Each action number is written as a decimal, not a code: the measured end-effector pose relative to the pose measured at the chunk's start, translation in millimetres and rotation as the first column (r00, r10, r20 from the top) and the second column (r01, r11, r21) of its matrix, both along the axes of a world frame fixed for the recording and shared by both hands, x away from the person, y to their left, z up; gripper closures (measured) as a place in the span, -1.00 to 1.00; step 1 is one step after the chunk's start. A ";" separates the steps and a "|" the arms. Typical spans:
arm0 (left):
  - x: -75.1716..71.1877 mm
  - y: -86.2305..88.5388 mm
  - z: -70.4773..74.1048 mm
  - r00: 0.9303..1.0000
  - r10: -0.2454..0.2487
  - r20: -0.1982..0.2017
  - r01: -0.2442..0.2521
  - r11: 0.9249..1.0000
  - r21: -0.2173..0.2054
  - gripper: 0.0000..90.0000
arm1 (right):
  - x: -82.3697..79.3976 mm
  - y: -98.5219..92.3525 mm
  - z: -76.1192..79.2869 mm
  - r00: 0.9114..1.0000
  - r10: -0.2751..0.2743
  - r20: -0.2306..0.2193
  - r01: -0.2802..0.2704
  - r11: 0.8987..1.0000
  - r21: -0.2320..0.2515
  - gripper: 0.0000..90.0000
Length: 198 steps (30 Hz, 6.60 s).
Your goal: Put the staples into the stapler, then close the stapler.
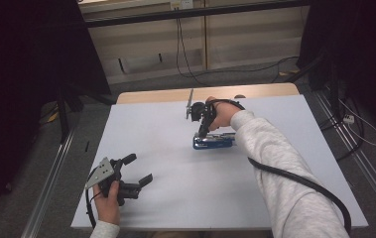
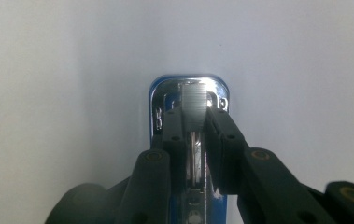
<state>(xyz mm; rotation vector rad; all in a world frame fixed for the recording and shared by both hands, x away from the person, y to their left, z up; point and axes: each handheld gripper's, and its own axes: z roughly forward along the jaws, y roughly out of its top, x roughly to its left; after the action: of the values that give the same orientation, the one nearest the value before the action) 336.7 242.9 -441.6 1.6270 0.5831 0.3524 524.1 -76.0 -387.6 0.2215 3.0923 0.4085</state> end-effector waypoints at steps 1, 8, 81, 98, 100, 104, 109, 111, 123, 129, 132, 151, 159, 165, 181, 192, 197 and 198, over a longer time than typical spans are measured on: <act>0.1 0.1 0.0 1.000 -0.001 0.000 0.001 1.000 0.000 -0.97 | 0.0 -0.1 0.0 1.000 0.002 -0.002 -0.002 1.000 0.000 0.74; 0.0 -0.3 -0.2 1.000 -0.008 -0.006 0.008 1.000 0.002 -0.97 | -0.2 -0.5 -2.7 1.000 0.002 -0.001 -0.002 1.000 -0.010 0.74; 30.5 -41.7 8.5 0.986 -0.032 -0.167 0.050 0.993 0.105 -0.96 | -56.8 -131.7 -10.0 0.896 -0.444 -0.013 0.410 0.815 0.410 -0.66; 55.7 -65.6 1.6 0.977 0.002 -0.213 0.027 0.991 0.130 -0.95 | -92.2 -171.6 -33.7 0.827 -0.563 -0.003 0.502 0.735 0.455 -0.72; 57.9 -68.0 1.5 0.978 0.014 -0.210 0.018 0.988 0.151 -0.95 | -96.6 -177.5 -34.7 0.814 -0.580 0.002 0.511 0.718 0.473 -0.71; 63.4 -75.3 0.3 0.976 0.011 -0.218 0.023 0.988 0.153 -0.96 | -102.0 -188.4 -33.0 0.790 -0.612 0.018 0.523 0.689 0.502 -0.73; 68.1 -85.4 -0.3 0.973 0.012 -0.233 0.025 0.987 0.158 -0.95 | -107.4 -196.9 -29.9 0.772 -0.634 0.032 0.535 0.677 0.505 -0.73; 70.5 -89.8 -0.3 0.972 0.020 -0.233 0.023 0.983 0.180 -0.95 | -109.7 -200.1 -29.2 0.766 -0.642 0.040 0.542 0.677 0.497 -0.73; 85.5 -108.5 -0.9 0.964 0.026 -0.265 0.027 0.981 0.193 -0.86 | -120.5 -222.6 -28.8 0.717 -0.695 0.050 0.575 0.631 0.521 -0.53; 92.2 -109.9 -7.1 0.957 0.083 -0.278 -0.019 0.974 0.225 -0.38 | -120.9 -227.0 -40.8 0.704 -0.709 0.049 0.602 0.631 0.490 -0.28; 97.5 -110.0 -10.8 0.947 0.131 -0.294 -0.059 0.968 0.243 0.01 | -119.6 -227.9 -44.1 0.669 -0.742 0.032 0.638 0.596 0.488 0.03; 121.7 -153.7 -24.0 0.934 0.144 -0.327 -0.022 0.936 0.351 0.98 | -108.8 -216.2 -62.8 0.608 -0.794 0.030 0.705 0.557 0.438 1.00; 124.8 -159.0 -25.9 0.933 0.121 -0.338 0.006 0.936 0.353 0.98 | -106.6 -212.3 -63.4 0.620 -0.783 0.046 0.693 0.574 0.437 1.00; 126.6 -160.5 -26.8 0.928 0.133 -0.349 -0.001 0.935 0.355 0.97 | -104.7 -207.0 -61.2 0.635 -0.770 0.058 0.676 0.591 0.441 1.00; 127.2 -161.7 -27.1 0.925 0.147 -0.351 -0.008 0.930 0.367 0.96 | -99.2 -197.6 -62.7 0.662 -0.746 0.070 0.649 0.618 0.443 1.00; 128.2 -160.2 -27.3 0.921 0.152 -0.358 -0.017 0.936 0.353 0.91 | -101.7 -184.6 -45.6 0.688 -0.719 0.097 0.589 0.632 0.504 0.97; 129.4 -157.4 -26.5 0.919 0.179 -0.352 -0.045 0.933 0.358 0.66 | -102.5 -181.5 -47.4 0.687 -0.721 0.088 0.589 0.624 0.513 0.73; 129.6 -156.4 -26.3 0.917 0.189 -0.351 -0.057 0.934 0.353 0.57 | -103.0 -181.0 -49.0 0.688 -0.722 0.073 0.590 0.615 0.524 0.65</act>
<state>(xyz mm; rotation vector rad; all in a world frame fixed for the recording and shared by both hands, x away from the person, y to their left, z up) 466.3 86.5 -467.9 2.0141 0.9679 0.2365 421.0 -257.0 -436.6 1.1663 2.3213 1.0121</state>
